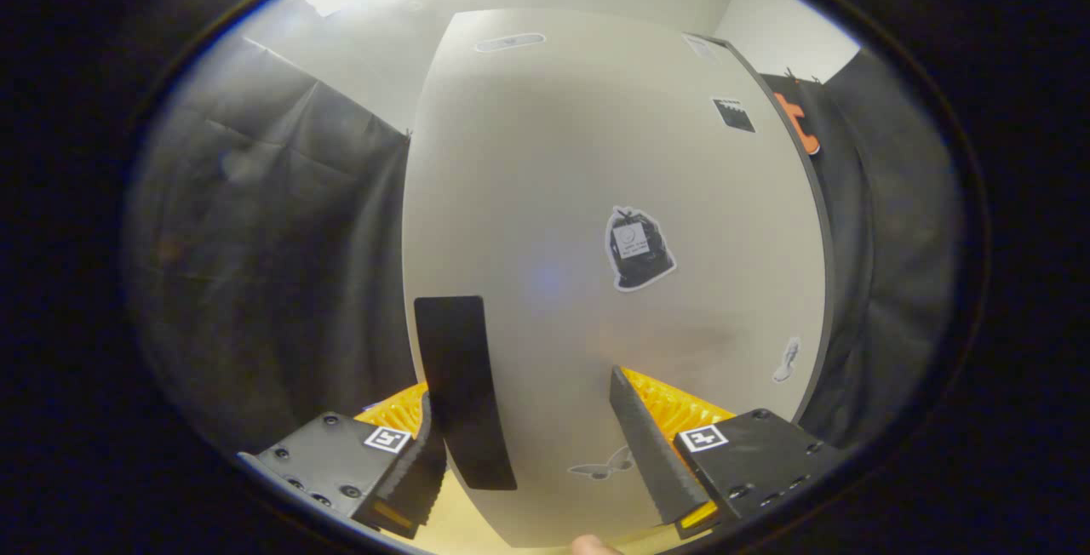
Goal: Open the shoe cabinet door, grab the shoes and put them into the shoe cabinet, then close the shoe cabinet door.
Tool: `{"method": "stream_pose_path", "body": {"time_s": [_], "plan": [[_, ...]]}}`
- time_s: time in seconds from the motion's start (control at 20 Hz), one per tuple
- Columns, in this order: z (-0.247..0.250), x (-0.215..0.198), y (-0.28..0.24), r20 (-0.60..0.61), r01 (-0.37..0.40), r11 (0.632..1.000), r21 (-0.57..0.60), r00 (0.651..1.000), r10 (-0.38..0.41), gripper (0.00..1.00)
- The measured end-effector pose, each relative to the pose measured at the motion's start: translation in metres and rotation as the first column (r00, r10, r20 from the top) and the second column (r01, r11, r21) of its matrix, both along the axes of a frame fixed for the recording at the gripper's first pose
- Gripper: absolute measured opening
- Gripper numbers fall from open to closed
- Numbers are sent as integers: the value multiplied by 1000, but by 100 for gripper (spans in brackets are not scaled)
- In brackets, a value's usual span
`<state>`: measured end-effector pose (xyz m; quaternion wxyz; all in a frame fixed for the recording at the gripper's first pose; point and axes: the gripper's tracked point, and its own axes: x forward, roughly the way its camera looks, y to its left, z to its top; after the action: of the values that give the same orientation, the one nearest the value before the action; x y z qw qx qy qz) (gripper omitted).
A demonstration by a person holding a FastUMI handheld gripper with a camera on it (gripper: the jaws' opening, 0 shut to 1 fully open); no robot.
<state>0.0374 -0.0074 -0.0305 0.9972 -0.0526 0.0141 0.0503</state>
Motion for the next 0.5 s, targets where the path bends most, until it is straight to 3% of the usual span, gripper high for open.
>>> {"method": "stream_pose_path", "body": {"time_s": [0.5], "plan": [[-2, 27, -4, 36, 62, 998, -29, 997, -61, 100]]}}
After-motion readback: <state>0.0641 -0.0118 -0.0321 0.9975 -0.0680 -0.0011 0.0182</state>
